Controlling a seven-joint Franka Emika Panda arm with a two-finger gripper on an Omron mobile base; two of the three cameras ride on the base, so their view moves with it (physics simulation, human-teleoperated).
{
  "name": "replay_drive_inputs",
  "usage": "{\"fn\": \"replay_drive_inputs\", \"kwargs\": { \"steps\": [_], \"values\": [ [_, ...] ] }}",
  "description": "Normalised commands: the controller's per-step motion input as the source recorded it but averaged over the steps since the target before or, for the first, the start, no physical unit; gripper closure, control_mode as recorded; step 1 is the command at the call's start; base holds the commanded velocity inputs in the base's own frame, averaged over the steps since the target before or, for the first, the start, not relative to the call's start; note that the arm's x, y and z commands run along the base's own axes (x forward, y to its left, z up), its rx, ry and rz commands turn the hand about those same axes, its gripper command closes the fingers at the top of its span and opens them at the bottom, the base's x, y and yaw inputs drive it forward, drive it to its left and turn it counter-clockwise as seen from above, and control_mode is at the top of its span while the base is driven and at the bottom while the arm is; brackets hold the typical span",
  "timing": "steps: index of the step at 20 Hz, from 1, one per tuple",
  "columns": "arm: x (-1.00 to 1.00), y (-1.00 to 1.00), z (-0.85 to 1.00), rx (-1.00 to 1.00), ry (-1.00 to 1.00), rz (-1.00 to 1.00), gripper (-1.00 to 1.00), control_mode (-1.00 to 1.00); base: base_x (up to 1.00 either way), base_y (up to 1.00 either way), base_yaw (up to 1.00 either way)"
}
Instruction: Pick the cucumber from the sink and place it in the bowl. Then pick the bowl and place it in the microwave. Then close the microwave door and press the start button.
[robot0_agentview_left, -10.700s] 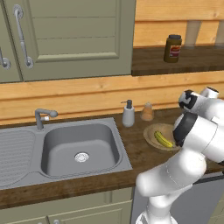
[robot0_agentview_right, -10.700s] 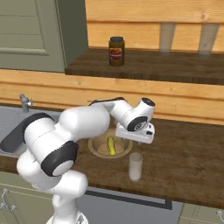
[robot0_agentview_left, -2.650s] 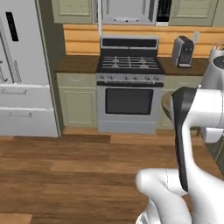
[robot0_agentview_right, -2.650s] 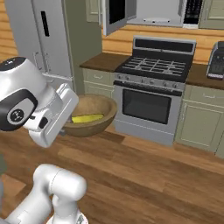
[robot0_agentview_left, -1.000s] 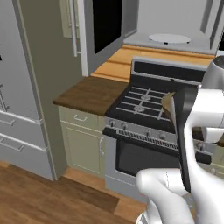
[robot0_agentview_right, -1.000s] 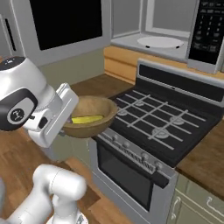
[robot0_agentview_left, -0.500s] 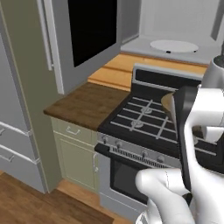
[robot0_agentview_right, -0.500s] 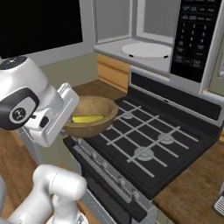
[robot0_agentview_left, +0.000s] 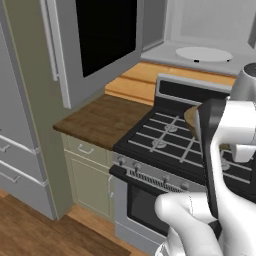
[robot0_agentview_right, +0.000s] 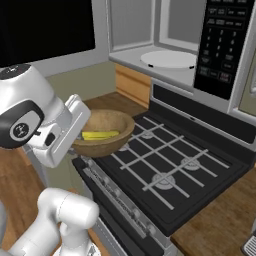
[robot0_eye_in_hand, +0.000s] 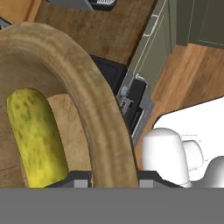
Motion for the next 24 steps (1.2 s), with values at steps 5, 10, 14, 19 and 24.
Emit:
{"fn": "replay_drive_inputs", "kwargs": {
  "steps": [5,10,14,19,24],
  "values": [
    [-0.06,0.0,0.25,0.0,-0.09,0.02,1.0,-1.0,0.0,-0.04,0.03],
    [-0.2,-0.01,0.64,-0.01,-0.27,0.0,1.0,-1.0,0.0,0.0,0.0],
    [0.0,0.0,0.9,-0.06,-0.43,0.0,1.0,-1.0,0.0,0.0,0.0],
    [0.19,0.0,0.72,-0.02,-0.28,0.0,1.0,-1.0,0.0,0.0,0.0],
    [0.67,-0.02,0.39,0.0,-0.01,0.0,1.0,-1.0,0.0,0.0,0.0]
  ]
}}
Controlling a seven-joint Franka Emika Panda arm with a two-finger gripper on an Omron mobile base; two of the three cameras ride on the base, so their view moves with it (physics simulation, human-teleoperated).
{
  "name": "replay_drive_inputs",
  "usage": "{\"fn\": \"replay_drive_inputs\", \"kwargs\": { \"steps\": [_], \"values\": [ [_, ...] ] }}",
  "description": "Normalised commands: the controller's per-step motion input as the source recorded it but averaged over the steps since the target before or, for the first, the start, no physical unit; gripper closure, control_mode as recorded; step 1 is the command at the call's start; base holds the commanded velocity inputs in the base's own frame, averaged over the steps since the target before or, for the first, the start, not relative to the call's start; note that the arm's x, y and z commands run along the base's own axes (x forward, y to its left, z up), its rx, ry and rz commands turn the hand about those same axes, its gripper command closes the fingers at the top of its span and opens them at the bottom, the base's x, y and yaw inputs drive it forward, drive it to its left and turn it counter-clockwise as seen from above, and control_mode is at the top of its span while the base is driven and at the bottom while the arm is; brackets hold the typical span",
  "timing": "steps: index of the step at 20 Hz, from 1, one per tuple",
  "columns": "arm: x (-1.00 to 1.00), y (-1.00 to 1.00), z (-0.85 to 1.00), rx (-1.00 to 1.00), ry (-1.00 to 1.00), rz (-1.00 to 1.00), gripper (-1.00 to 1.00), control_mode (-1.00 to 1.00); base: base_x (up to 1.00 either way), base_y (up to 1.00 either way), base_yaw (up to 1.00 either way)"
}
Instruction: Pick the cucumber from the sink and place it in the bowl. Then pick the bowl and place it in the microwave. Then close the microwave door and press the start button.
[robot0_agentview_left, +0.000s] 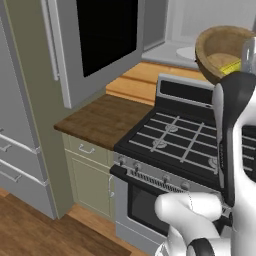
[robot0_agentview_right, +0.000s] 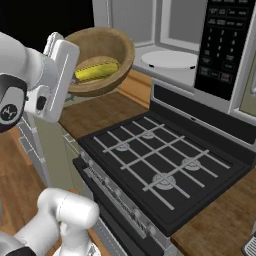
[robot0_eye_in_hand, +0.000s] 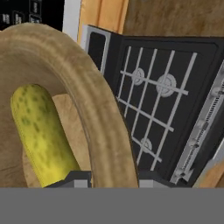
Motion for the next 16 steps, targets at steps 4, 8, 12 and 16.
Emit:
{"fn": "replay_drive_inputs", "kwargs": {
  "steps": [4,8,12,16],
  "values": [
    [0.76,-0.12,0.19,0.0,0.0,0.0,1.0,-1.0,0.0,0.0,0.0],
    [0.68,-0.23,0.07,0.0,0.01,0.0,1.0,-1.0,0.0,0.0,0.0],
    [0.83,-0.33,0.0,0.0,0.01,0.0,1.0,-1.0,0.0,0.0,0.0],
    [0.81,-0.38,0.01,0.0,0.01,0.0,1.0,-1.0,0.0,0.0,0.0]
  ]
}}
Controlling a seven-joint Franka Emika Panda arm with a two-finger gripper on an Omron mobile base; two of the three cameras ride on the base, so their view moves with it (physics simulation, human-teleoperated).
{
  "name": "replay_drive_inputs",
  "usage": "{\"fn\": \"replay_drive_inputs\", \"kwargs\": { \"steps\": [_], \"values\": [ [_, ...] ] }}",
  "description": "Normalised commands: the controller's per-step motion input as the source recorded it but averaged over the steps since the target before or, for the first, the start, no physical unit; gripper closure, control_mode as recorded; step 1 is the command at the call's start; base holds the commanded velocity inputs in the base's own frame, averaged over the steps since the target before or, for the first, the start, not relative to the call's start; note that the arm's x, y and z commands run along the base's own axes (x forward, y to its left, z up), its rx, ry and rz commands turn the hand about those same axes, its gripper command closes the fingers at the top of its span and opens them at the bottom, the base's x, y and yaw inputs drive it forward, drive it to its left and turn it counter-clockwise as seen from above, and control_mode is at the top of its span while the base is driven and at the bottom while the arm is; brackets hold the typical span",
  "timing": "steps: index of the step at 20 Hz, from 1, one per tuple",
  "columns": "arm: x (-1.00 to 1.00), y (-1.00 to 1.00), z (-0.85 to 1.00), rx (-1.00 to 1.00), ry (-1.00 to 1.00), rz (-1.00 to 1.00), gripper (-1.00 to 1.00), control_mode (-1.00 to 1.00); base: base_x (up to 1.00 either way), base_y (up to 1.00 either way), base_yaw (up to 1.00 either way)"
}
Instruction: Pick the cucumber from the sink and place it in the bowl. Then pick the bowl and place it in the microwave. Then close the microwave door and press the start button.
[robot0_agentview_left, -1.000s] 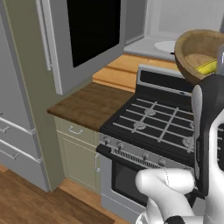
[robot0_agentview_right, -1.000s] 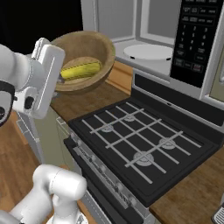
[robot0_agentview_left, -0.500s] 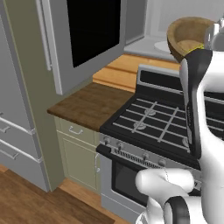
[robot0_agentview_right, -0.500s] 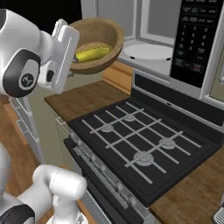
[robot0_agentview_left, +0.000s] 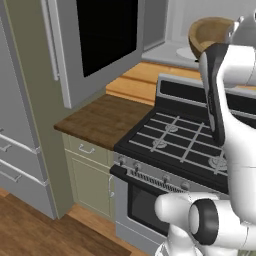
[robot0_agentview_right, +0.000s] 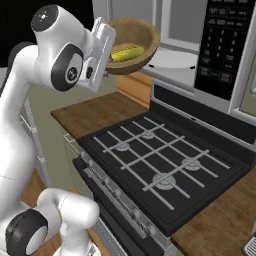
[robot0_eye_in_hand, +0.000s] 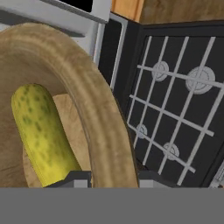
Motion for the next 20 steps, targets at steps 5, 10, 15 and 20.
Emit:
{"fn": "replay_drive_inputs", "kwargs": {
  "steps": [5,10,15,20],
  "values": [
    [0.76,-0.32,0.02,0.0,0.02,0.0,1.0,-1.0,0.0,0.0,0.0],
    [0.77,-0.32,0.0,0.0,0.05,0.0,1.0,-1.0,0.0,0.0,0.0],
    [0.67,-0.36,0.01,0.02,0.06,0.0,1.0,-1.0,0.0,0.0,0.0],
    [0.68,-0.37,0.0,0.02,0.02,0.0,1.0,-1.0,0.0,0.0,0.0]
  ]
}}
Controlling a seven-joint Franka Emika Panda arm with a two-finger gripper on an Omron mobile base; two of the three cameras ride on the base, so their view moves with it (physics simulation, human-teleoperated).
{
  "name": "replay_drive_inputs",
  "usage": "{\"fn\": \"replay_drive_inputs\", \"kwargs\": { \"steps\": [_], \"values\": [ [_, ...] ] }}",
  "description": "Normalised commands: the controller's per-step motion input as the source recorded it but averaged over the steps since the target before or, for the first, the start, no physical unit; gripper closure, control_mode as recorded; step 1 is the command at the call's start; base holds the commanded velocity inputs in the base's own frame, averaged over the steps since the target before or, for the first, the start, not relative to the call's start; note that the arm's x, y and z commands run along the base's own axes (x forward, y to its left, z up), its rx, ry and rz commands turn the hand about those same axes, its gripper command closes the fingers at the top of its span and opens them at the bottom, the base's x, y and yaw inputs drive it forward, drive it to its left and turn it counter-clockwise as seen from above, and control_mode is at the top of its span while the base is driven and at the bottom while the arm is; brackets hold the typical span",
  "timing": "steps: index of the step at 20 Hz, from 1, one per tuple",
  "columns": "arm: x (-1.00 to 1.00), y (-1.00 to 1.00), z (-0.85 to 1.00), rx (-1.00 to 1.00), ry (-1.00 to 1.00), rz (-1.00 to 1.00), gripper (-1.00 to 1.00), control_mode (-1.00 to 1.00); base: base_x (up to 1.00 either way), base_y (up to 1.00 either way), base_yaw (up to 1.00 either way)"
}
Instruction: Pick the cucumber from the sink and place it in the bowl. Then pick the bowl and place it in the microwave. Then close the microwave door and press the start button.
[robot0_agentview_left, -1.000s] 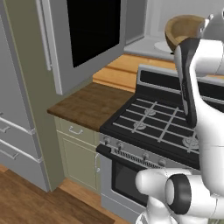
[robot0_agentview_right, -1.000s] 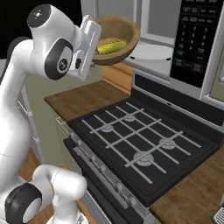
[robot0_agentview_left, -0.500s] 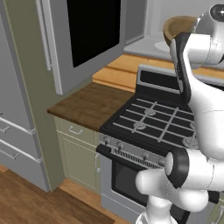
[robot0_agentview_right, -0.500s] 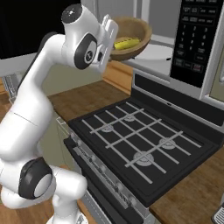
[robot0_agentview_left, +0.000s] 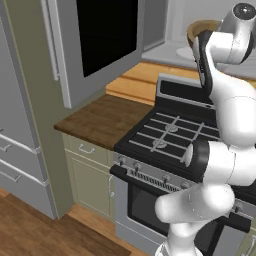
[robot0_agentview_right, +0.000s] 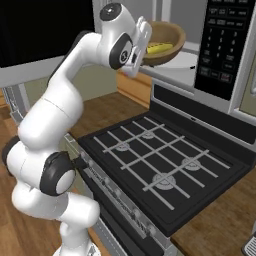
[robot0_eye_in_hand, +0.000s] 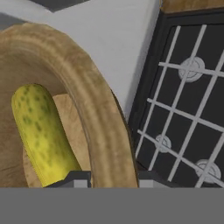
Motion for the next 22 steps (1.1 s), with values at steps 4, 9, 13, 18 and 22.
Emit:
{"fn": "replay_drive_inputs", "kwargs": {
  "steps": [4,9,13,18,22],
  "values": [
    [0.67,-0.26,0.0,0.0,0.01,0.0,1.0,-1.0,0.0,0.0,0.0],
    [0.6,-0.13,-0.05,0.0,0.03,0.0,1.0,-1.0,0.0,0.0,0.0],
    [0.52,-0.12,-0.25,0.0,0.0,0.02,1.0,-1.0,0.0,0.0,0.0],
    [0.55,-0.2,-0.24,0.0,0.0,0.03,1.0,-1.0,0.0,0.0,0.0],
    [0.52,-0.25,-0.21,0.0,0.0,0.04,1.0,-1.0,0.0,0.0,0.0]
  ]
}}
